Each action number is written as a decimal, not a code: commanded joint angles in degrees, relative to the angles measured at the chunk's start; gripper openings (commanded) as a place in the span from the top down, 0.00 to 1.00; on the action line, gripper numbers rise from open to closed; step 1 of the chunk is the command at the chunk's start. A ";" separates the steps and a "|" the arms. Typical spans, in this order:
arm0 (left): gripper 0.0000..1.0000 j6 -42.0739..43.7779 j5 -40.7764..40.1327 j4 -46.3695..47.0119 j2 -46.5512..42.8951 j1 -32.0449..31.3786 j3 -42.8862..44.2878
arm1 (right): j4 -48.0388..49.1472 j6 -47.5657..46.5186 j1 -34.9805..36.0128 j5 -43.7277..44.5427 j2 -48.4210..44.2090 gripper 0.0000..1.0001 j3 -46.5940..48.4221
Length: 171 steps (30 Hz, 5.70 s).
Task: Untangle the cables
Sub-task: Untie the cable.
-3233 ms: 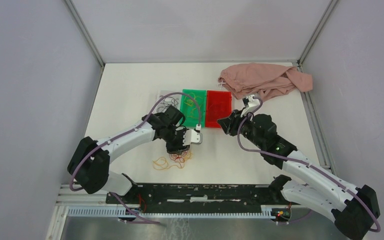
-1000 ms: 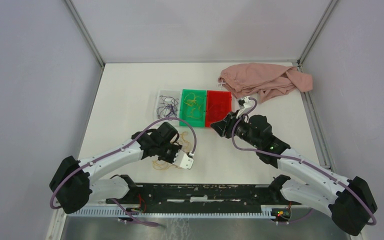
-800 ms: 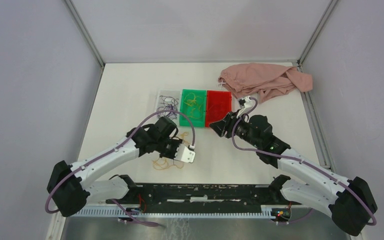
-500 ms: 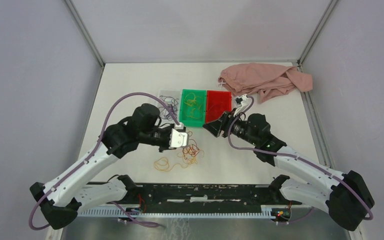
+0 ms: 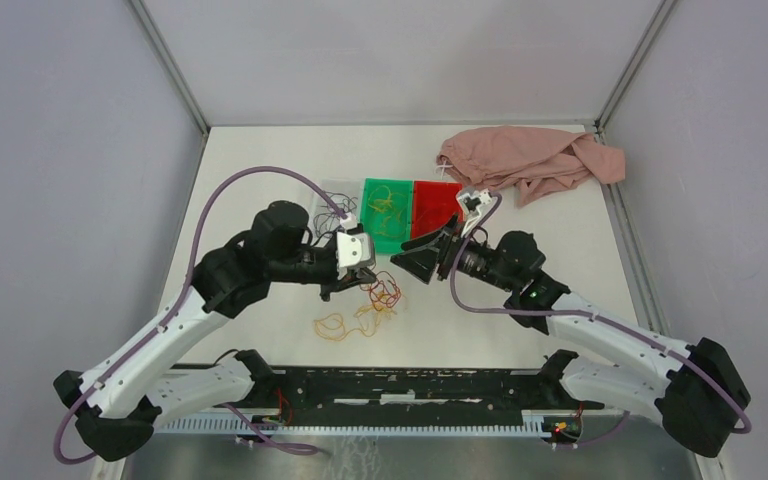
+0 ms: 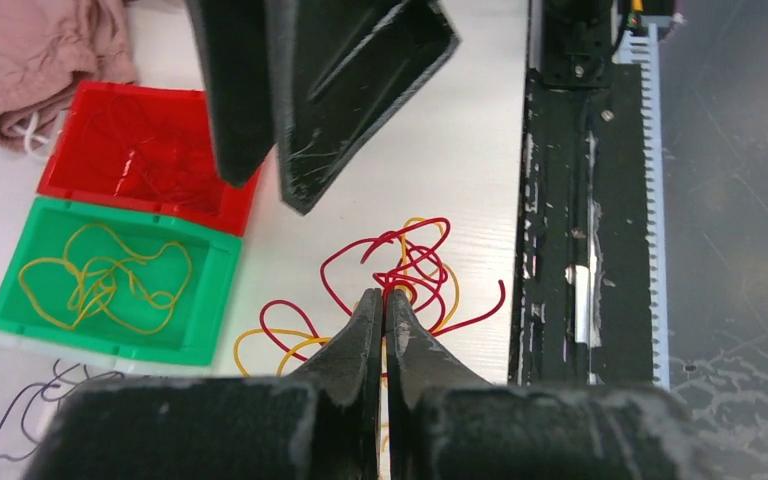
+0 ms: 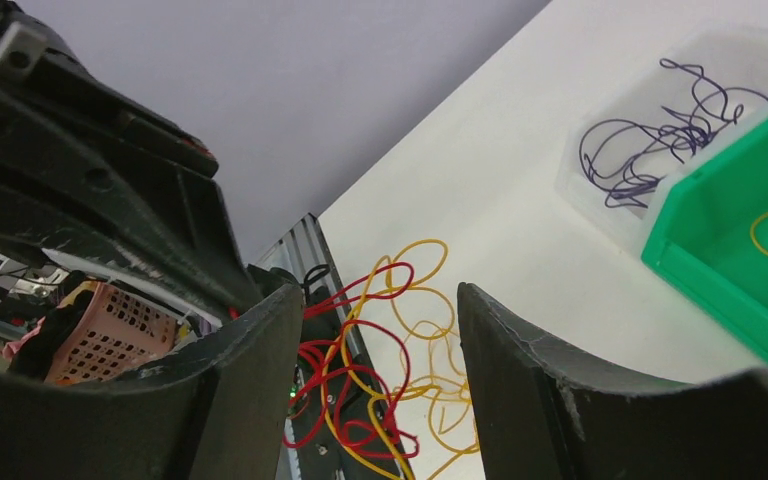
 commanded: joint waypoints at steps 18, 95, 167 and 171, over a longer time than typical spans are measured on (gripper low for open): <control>0.97 -26.72 -17.03 9.03 4.13 4.29 3.35 | -5.10 -24.19 13.90 19.66 -4.59 0.39 3.76; 0.97 -28.29 10.70 1.50 11.87 7.59 32.87 | 18.98 -27.31 20.40 52.03 19.80 0.44 10.85; 0.97 6.02 -10.90 30.60 12.62 7.61 60.72 | 22.11 -9.58 19.58 29.25 39.79 0.52 7.89; 0.97 5.58 -10.12 29.74 11.88 7.66 58.40 | 19.37 -10.96 19.54 30.05 35.14 0.46 7.97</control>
